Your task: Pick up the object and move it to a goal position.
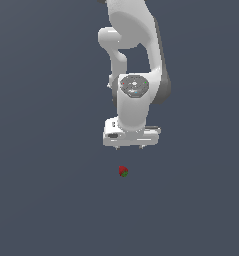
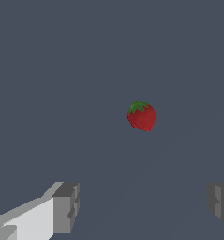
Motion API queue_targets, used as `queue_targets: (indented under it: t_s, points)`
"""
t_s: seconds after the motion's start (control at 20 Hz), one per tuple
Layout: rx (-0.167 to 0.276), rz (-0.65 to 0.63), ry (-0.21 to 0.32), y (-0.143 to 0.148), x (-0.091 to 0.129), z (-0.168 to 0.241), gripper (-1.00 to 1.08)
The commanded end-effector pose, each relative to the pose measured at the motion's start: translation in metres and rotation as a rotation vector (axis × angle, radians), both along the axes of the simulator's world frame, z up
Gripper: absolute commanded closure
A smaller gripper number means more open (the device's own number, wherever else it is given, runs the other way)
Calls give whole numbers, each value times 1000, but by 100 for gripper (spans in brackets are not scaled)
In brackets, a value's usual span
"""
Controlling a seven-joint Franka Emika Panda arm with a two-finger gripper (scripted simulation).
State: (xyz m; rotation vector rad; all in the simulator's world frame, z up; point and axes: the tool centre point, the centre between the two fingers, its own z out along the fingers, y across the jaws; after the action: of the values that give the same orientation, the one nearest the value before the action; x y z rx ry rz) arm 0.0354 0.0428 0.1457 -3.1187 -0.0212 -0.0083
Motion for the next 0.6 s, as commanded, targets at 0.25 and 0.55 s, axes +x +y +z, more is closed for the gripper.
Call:
queue_targets:
  t_s: [0.25, 0.55]
  points:
    - [-10, -61, 4, -12, 33, -38, -92]
    - [-18, -94, 6, -19, 48, -61, -92]
